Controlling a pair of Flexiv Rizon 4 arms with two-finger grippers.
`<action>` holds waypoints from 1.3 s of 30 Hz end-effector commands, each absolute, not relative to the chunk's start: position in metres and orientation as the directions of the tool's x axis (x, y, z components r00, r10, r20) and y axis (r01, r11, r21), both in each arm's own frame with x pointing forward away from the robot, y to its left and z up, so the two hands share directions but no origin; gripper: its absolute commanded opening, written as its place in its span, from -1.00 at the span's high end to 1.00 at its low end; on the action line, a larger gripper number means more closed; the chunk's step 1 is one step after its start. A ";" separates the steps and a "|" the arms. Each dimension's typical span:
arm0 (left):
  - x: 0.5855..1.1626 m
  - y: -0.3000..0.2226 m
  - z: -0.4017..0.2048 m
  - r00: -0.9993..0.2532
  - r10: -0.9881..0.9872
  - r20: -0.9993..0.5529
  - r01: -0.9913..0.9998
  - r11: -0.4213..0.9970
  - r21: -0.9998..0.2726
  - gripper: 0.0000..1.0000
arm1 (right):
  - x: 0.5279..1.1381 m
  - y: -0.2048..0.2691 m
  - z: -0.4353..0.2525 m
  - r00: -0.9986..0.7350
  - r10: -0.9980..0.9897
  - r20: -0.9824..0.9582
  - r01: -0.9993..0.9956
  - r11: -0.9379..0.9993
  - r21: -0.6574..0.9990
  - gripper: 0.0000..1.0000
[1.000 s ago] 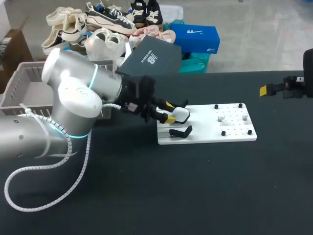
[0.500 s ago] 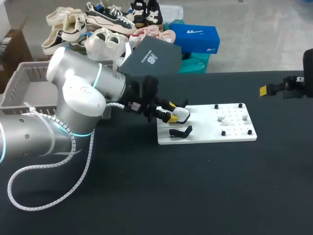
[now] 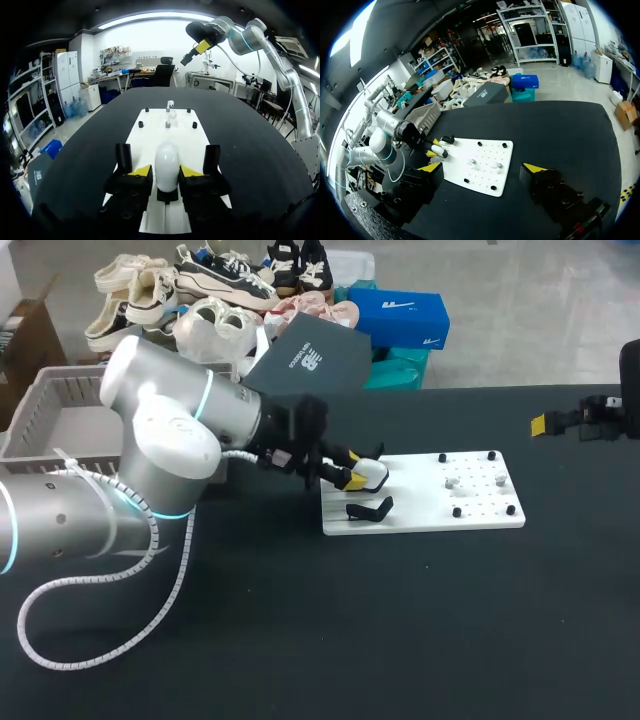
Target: Pick up each earbud case from the left stands, insert the matching earbuds, close the lid, and place the case in the box.
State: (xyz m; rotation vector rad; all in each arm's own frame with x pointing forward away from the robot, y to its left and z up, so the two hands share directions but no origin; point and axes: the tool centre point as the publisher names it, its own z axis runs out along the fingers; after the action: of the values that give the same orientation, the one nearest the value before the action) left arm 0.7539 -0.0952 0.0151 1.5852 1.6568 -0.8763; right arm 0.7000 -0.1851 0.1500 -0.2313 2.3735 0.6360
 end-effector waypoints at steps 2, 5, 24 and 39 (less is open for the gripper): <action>0.755 -0.097 0.014 -0.030 0.545 -0.838 0.999 0.029 -0.016 0.52 | 0.700 -0.185 0.150 -0.766 0.000 -0.643 -0.321 0.866 0.383 -1.00; 0.755 -0.097 0.015 -0.032 0.545 -0.838 0.999 0.028 -0.020 1.00 | 0.700 -0.185 0.150 -0.766 0.000 -0.643 -0.321 0.866 0.383 -1.00; 0.736 -0.088 0.069 0.003 0.426 -0.905 1.000 0.008 0.007 1.00 | 0.700 -0.185 0.150 -0.766 0.000 -0.643 -0.321 0.866 0.383 -1.00; 0.690 -0.098 0.123 0.008 0.297 -0.955 0.999 0.046 0.023 1.00 | 0.700 -0.185 0.150 -0.766 0.000 -0.643 -0.321 0.866 0.383 -1.00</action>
State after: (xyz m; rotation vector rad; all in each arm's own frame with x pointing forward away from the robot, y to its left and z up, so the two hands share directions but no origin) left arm 0.7060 -0.1026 0.1198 1.4528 1.4191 -1.0663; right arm 0.7000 -0.1850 0.1500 -0.2313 2.3735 0.6360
